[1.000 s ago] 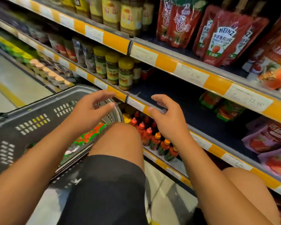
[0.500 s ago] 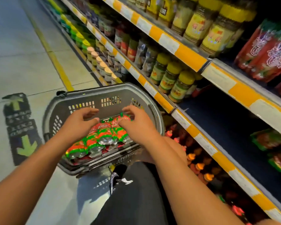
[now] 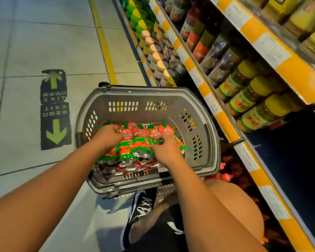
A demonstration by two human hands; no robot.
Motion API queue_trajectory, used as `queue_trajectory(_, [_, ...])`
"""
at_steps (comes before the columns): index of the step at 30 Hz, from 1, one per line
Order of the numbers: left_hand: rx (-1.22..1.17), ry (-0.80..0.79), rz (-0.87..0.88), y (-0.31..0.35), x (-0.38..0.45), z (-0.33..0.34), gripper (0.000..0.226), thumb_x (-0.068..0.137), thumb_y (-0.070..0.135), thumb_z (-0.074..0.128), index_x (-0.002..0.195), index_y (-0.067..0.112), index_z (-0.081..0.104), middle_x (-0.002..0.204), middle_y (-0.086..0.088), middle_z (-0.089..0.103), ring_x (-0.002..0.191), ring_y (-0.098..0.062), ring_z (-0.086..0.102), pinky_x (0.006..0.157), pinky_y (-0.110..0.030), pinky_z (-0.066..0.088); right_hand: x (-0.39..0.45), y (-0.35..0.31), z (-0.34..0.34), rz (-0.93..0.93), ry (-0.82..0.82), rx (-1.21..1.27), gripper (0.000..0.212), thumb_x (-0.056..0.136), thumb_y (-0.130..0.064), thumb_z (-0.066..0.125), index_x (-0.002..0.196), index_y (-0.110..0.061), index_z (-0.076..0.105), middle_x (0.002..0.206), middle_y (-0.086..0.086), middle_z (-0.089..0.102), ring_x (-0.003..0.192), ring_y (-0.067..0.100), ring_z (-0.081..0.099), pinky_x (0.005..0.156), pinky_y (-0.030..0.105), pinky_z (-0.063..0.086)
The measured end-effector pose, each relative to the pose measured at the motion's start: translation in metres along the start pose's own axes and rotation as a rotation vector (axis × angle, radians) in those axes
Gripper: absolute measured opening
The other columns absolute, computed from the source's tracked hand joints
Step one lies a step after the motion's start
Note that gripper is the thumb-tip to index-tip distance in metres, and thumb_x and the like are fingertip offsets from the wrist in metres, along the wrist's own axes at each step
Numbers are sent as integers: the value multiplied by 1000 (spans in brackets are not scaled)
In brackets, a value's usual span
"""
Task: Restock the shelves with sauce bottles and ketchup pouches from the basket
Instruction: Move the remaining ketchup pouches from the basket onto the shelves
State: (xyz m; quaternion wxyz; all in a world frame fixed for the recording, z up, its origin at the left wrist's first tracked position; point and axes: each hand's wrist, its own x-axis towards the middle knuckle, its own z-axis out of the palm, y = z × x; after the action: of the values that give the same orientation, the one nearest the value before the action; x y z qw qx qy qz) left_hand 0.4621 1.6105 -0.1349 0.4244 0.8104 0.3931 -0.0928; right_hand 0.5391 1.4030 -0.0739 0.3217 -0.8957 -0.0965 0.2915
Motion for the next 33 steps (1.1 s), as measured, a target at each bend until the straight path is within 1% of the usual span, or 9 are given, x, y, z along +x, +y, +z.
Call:
queue_trajectory(2, [102,1,-49,-2,7,3,15,91,23,64,88,8,66,89,-16,69,68,-21,60,61,-30,46,13,1,2,0,-4,1,39,93,-26,72,128,-15,59,103,2,65,72,16,62,63,31,51])
queue_trajectory(4, [180,-5,-91,-1,12,7,12,92,20,61,84,11,64,89,-13,69,72,-24,62,69,-34,53,25,3,6,24,-22,-7,39,93,-27,71,128,-14,58,105,7,66,78,21,63,71,37,54])
queue_trajectory(9, [264,-139,-219,-5,28,27,43,92,12,57,128,-10,51,125,-25,65,112,-43,66,97,-51,56,51,13,19,79,-91,-20,50,94,-30,71,137,-11,54,108,5,58,89,23,60,73,31,44])
queue_trajectory(13, [388,-105,-325,-6,28,35,78,91,22,63,157,9,23,144,-22,54,131,-42,54,110,-52,46,68,20,28,150,-135,22,59,94,-30,71,143,-5,47,137,17,57,105,25,54,85,36,46])
queue_trajectory(16, [397,-66,-358,-8,31,35,87,90,23,64,159,19,11,146,-24,48,133,-46,49,108,-54,47,76,21,34,184,-153,51,70,95,-29,70,152,-4,37,148,17,50,121,29,54,101,42,49])
queue_trajectory(19, [452,-37,-320,-7,30,37,84,89,24,65,156,27,14,147,-21,39,133,-44,44,104,-57,46,84,22,42,203,-178,32,75,95,-31,70,154,-3,33,151,17,48,130,33,52,95,36,45])
queue_trajectory(21, [476,-10,-280,-7,29,40,81,88,24,68,151,29,18,145,-18,38,132,-43,43,101,-57,46,88,23,48,207,-186,0,74,95,-32,70,153,-3,34,148,16,51,130,34,53,90,35,44])
queue_trajectory(28, [410,37,-159,-7,31,42,90,86,12,68,153,34,13,136,-18,44,117,-46,57,84,-49,49,99,31,54,258,-177,-61,77,95,-33,70,156,-7,31,150,16,50,133,36,52,106,44,47])
queue_trajectory(33, [395,32,-112,-2,25,42,96,89,10,66,156,45,7,141,-17,41,116,-45,58,84,-49,50,105,31,57,284,-200,-23,78,93,-30,73,154,-5,31,139,17,56,124,35,57,100,43,51])
